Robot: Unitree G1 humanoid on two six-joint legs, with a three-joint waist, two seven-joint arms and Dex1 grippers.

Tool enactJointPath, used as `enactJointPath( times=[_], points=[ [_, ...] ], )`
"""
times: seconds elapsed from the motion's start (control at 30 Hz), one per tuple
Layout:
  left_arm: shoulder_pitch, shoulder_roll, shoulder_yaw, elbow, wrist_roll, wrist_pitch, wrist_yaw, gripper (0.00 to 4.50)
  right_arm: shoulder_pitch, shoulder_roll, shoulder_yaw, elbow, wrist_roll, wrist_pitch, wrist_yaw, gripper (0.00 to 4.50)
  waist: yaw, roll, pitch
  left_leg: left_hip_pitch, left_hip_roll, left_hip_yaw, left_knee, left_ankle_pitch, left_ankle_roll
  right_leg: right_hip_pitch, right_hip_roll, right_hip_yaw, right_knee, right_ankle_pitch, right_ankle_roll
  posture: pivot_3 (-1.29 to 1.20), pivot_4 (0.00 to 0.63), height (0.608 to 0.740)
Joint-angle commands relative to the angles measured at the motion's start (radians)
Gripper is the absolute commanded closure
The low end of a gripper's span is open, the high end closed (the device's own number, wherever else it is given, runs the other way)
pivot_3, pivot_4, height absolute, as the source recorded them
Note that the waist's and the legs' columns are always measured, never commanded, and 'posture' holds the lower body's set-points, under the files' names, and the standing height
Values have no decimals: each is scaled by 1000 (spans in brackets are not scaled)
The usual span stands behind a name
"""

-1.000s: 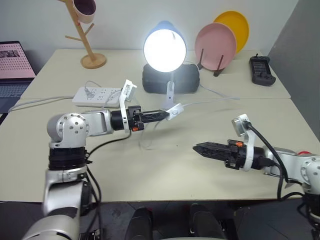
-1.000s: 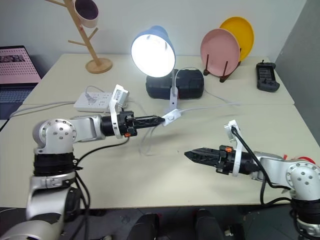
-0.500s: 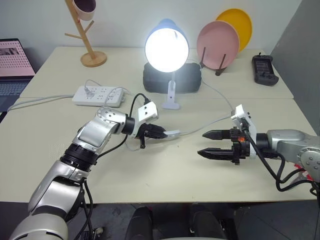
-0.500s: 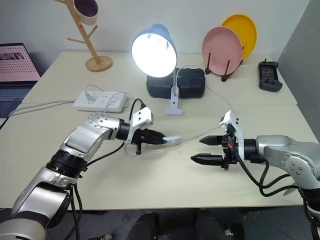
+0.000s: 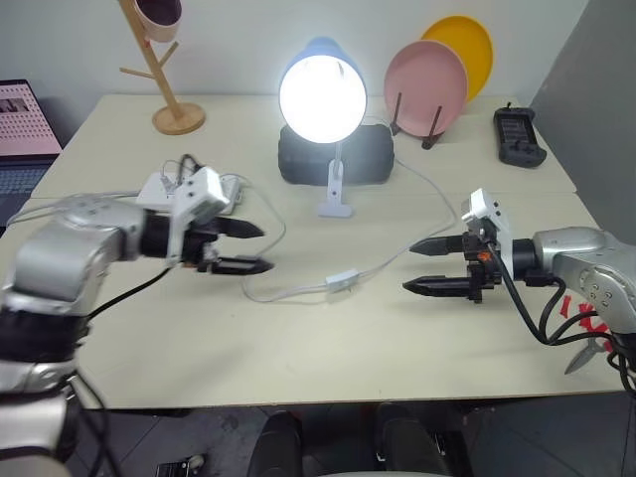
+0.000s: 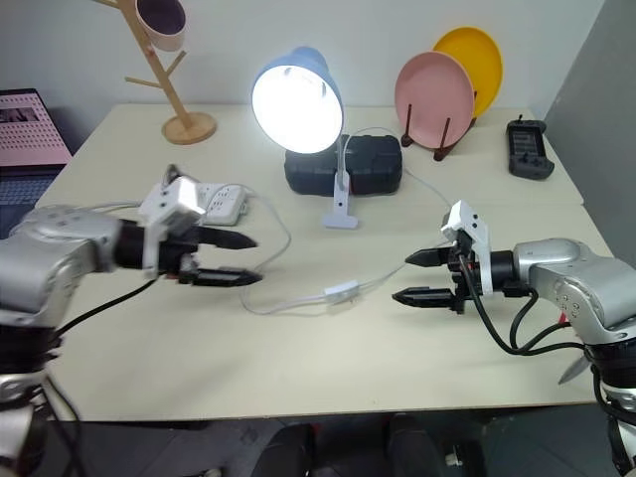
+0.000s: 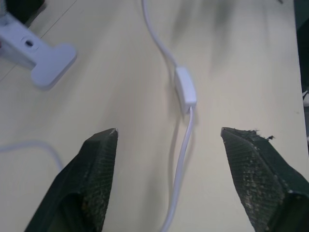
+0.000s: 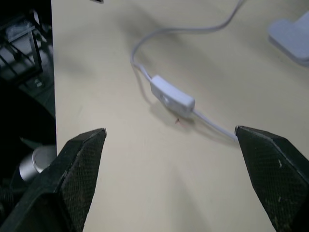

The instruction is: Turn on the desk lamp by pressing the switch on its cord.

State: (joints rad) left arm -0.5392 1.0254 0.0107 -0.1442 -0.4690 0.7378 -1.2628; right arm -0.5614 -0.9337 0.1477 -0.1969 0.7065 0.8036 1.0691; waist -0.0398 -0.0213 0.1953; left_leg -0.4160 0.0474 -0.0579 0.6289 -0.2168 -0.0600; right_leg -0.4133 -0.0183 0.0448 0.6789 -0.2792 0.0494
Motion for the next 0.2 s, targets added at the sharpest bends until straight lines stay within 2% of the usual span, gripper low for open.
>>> enactJointPath(
  times=[0.03, 0.2],
  points=[
    [135, 74, 131, -92, -5, -17, 16, 168, -39, -2, 29, 18, -80, -76, 82, 0, 0, 0, 0, 0, 0, 0, 0, 0, 0, 0, 0, 0, 0, 0, 0, 0, 150, 740],
    [166, 67, 155, -118, -27, -6, 56, 168, -56, 27, 40, 47, -124, -91, 115, 0, 7, -1, 1, 0, 0, 0, 1, 0, 0, 0, 0, 0, 1, 0, 0, 0, 150, 740]
  ],
)
